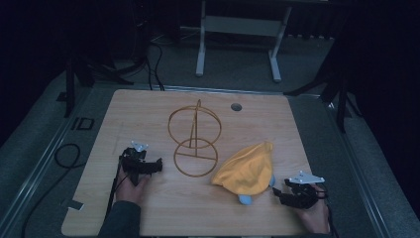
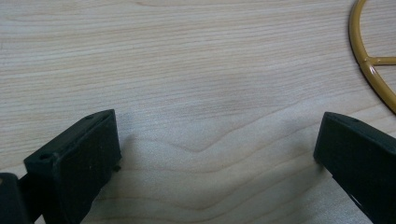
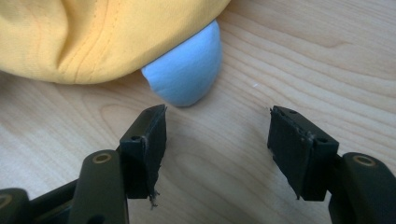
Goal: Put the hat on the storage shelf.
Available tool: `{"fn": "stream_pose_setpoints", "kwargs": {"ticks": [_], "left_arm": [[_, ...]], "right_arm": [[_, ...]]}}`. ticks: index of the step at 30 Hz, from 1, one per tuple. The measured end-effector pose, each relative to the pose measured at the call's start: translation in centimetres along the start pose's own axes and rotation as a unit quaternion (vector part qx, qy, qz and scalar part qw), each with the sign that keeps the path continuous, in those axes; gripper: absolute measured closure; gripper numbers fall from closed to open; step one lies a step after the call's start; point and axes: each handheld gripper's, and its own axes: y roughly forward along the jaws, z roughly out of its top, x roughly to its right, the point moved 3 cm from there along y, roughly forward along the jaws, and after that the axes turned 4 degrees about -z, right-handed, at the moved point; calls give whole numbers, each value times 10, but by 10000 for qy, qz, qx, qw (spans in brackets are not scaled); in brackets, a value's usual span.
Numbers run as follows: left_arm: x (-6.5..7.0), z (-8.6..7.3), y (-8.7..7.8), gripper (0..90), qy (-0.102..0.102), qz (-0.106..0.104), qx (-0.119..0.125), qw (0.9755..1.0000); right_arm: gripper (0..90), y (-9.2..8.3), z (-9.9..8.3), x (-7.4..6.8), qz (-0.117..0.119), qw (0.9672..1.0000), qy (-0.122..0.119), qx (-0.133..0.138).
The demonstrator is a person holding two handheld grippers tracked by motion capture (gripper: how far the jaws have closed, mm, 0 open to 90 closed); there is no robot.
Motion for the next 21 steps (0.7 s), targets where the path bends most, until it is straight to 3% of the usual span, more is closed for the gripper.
{"fn": "stream_pose_setpoints", "kwargs": {"ticks": [10,13,21], "left_arm": [[0,0,0,4,8,-3,-6,10000],[0,0,0,4,4,-3,-6,10000],[0,0,0,4,9,-4,-6,10000]], "right_arm": [[303,-1,-2,-8,330,9993,-174,8],[274,1,0,-14,436,9985,-329,17],[298,9,7,-16,474,9981,-389,96]]}}
